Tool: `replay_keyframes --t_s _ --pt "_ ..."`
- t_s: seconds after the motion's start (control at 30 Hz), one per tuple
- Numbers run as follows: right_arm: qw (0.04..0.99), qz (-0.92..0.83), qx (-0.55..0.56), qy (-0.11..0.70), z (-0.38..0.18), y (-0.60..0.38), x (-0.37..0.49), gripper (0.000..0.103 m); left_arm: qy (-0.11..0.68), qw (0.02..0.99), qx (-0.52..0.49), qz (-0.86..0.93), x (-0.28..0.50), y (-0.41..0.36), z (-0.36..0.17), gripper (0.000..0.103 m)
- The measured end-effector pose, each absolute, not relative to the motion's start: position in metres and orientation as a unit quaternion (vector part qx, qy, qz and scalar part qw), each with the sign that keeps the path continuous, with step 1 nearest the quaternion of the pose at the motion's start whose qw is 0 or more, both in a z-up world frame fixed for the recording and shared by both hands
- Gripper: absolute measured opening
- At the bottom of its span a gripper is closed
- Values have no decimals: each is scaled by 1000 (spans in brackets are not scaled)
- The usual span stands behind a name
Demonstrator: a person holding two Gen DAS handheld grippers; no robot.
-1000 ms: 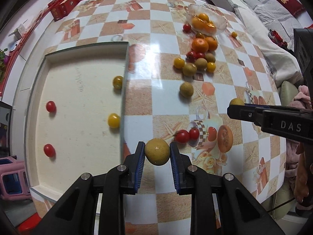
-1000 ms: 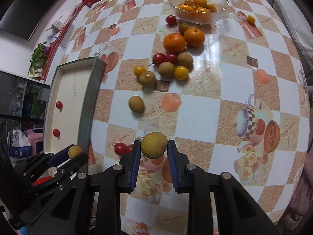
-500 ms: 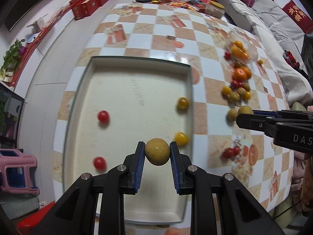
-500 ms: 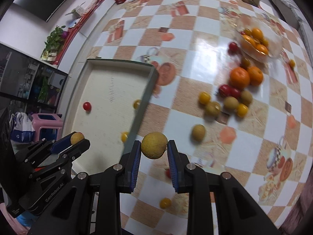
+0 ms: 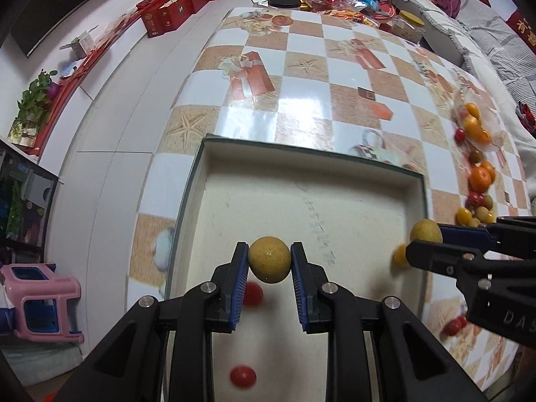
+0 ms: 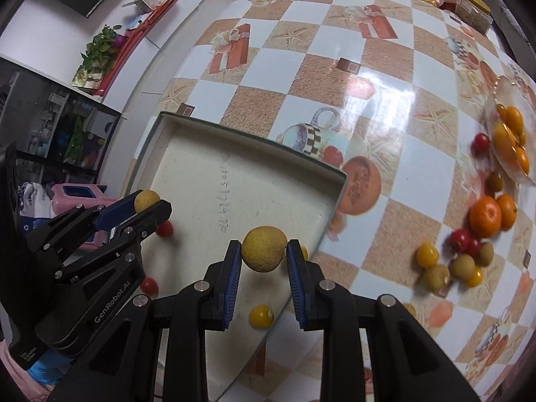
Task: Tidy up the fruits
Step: 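Carry the longan in the left tool while the right tool carries its longan to the tray, then open the left tool over the tray while the right tool releases its longan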
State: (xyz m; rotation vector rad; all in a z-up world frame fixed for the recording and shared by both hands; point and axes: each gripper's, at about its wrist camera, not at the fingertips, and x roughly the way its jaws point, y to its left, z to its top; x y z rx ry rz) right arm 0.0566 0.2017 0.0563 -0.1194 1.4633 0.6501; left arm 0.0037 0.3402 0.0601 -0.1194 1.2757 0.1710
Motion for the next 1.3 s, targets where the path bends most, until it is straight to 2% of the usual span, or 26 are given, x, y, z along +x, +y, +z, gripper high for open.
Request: replay_keyframes --t_s 0.27,0.57,0.63,0.73,0.8,0.9,0.93,1.07,1.3 --pt "688 272 -59 671 28 215 74 30 616 780 -53 92 20 350 29 27" --pt "684 271 -95 671 14 229 72 32 619 779 -53 88 22 349 21 27" --pt "683 277 -96 669 15 231 71 40 619 779 -56 87 22 350 21 28" --pt "684 281 -97 666 18 233 69 46 614 781 -54 101 21 354 25 66" --pt "688 285 -89 662 21 232 69 55 602 789 -62 109 17 360 32 67" --pt "697 294 -69 650 31 230 69 81 601 787 -72 116 11 367 37 67" --pt "703 296 -60 644 36 226 69 86 600 788 -74 114 9 367 39 67" --pt "721 284 -45 630 51 211 68 93 599 791 -61 111 2 364 48 67" --pt "737 248 -23 629 68 160 70 94 594 799 -45 81 -8 326 69 67"
